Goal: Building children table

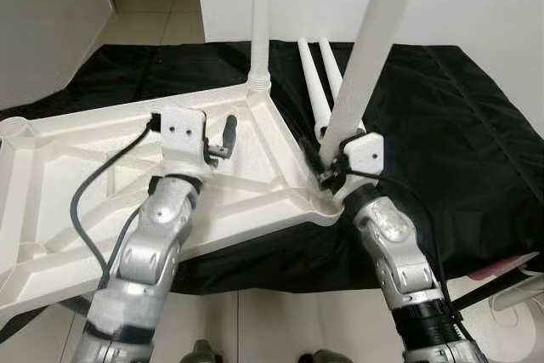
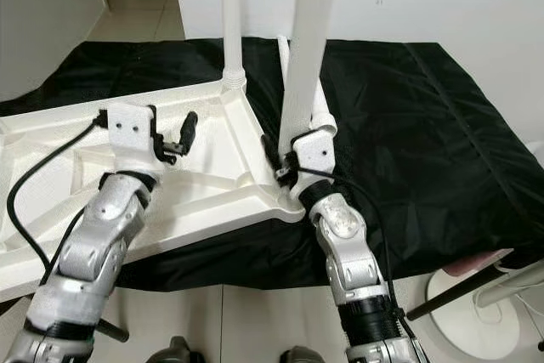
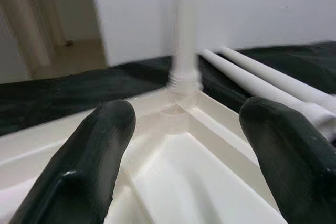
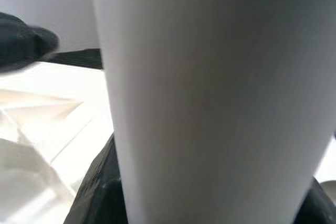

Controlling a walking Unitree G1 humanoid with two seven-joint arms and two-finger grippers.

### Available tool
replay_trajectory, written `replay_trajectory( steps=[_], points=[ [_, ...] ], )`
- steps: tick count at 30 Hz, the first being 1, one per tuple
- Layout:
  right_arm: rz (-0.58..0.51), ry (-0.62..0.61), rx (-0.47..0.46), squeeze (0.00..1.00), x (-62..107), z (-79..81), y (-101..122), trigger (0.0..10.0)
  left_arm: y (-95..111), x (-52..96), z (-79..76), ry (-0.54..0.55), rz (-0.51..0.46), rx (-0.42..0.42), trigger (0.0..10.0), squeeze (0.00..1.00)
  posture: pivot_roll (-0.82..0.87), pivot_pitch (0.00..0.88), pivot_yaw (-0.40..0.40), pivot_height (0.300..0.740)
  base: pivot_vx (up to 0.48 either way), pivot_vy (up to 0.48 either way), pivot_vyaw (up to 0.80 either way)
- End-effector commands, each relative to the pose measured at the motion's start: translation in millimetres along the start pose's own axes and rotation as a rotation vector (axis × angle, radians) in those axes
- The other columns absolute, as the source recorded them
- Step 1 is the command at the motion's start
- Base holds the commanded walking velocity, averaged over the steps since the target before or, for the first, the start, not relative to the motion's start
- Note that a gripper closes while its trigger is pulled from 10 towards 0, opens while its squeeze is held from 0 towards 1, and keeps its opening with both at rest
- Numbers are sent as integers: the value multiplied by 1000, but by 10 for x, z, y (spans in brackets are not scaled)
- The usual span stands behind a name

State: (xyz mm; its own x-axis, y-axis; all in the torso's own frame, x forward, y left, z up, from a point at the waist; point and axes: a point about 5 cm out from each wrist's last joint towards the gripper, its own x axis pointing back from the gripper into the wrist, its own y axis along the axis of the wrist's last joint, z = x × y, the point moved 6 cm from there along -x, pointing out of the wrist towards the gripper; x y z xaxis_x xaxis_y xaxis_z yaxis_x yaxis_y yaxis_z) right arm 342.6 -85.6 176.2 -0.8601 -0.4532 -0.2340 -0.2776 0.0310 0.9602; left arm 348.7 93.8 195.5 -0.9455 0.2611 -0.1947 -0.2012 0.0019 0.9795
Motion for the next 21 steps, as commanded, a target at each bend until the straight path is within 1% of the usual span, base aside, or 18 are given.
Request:
replay_trajectory(
  steps=[1,2,3,4,5,7,8,9,10,11,13,21],
  points=[
    [-9,11,-2,0,17,9,36,10000,45,68,-360,-305,-13,-4,10000,0,-30,13,-6,740,0,0,0],
    [-9,11,-2,0,17,9,36,10000,45,68,-360,-305,-13,-4,10000,0,-30,13,-6,740,0,0,0],
    [-1,13,-2,0,42,4,21,10000,29,134,-471,-375,-6,-20,10000,0,-32,16,-6,740,0,0,0],
    [-1,13,-2,0,42,4,21,10000,29,134,-471,-375,-6,-20,10000,0,-32,16,-6,740,0,0,0],
    [7,15,-3,0,71,-2,5,10000,-6,205,-579,-443,11,-31,10000,0,-32,16,-5,740,0,0,0],
    [7,15,-3,0,71,-2,5,10000,-6,205,-579,-443,11,-31,10000,0,-32,16,-5,740,0,0,0],
    [18,11,-4,0,110,-20,-22,10000,-64,295,-696,-522,38,-40,10000,0,-36,16,-2,740,0,0,0],
    [18,11,-4,0,110,-20,-22,10000,-64,295,-696,-522,38,-40,10000,0,-36,16,-2,740,0,0,0],
    [26,9,-5,0,138,-35,-41,10000,-105,361,-767,-574,56,-44,10000,0,-41,16,2,740,0,0,0],
    [26,9,-5,0,138,-35,-41,10000,-105,361,-767,-574,56,-44,10000,0,-41,16,2,740,0,0,0],
    [33,6,-8,0,157,-56,-60,10000,-152,433,-836,-635,77,-50,10000,0,-42,13,2,740,0,0,0],
    [37,7,-14,0,160,-66,-73,10000,-191,484,-847,-667,93,-67,10000,0,-42,11,2,740,0,0,0]
  ],
)
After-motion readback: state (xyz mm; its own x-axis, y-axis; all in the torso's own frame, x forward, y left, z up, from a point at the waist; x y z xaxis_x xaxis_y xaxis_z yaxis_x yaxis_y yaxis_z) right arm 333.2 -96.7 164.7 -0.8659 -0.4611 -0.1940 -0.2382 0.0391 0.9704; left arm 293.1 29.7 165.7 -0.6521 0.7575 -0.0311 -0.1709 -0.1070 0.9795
